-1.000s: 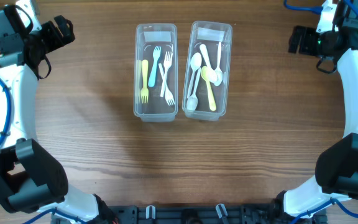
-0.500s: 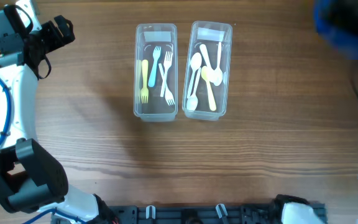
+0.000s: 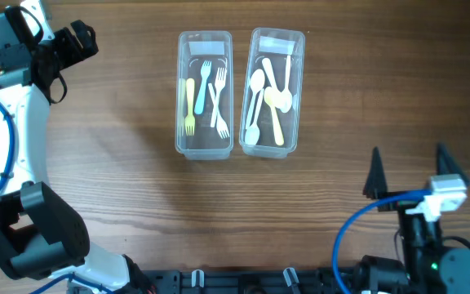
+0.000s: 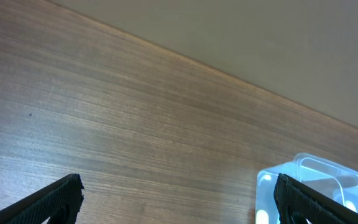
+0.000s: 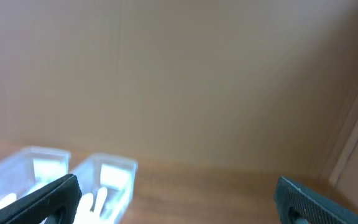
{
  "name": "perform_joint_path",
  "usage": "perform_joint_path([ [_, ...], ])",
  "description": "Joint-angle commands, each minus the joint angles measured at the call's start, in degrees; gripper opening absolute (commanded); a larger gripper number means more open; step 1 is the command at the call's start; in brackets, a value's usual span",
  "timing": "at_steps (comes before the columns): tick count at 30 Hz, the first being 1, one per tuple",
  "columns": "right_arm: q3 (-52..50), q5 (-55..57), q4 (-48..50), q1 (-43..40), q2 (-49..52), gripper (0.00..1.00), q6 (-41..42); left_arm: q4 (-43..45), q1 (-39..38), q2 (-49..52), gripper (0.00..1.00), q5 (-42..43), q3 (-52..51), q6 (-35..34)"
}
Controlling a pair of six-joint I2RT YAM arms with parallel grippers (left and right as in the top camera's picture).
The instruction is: Pack container
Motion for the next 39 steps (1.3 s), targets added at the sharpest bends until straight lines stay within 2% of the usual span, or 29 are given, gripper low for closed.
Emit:
perform_joint_path([
  [1, -8.59, -0.57, 6.05, 0.17, -2.75, 1.00, -0.07, 0.20, 0.26, -1.14, 1.00, 0.09, 0.83, -0.33],
  [7, -19.15, -0.48, 15.80, 3.28, -2.75, 1.00, -0.11, 0.20, 0.26, -1.14, 1.00, 0.09, 0.83, -0.33],
  [11, -20.74, 3.19, 15.85, 7.17, -2.78, 1.00, -0.07, 0.20, 0.26, -1.14, 1.00, 0.09, 0.83, -0.33],
  [17, -24.59, 3.63, 16.39, 7.61, -4.44, 1.00, 0.09, 0.20, 0.26, -1.14, 1.00, 0.09, 0.83, -0.33],
  [22, -24.57, 5.62, 13.20, 7.56, -4.44, 1.00, -0.13, 0.20, 0.26, -1.14, 1.00, 0.09, 0.83, -0.33],
  [39, -24.57, 6.67, 13.14, 7.56, -4.35, 1.00, -0.09, 0.20, 0.26, -1.14, 1.00, 0.09, 0.83, -0.33],
])
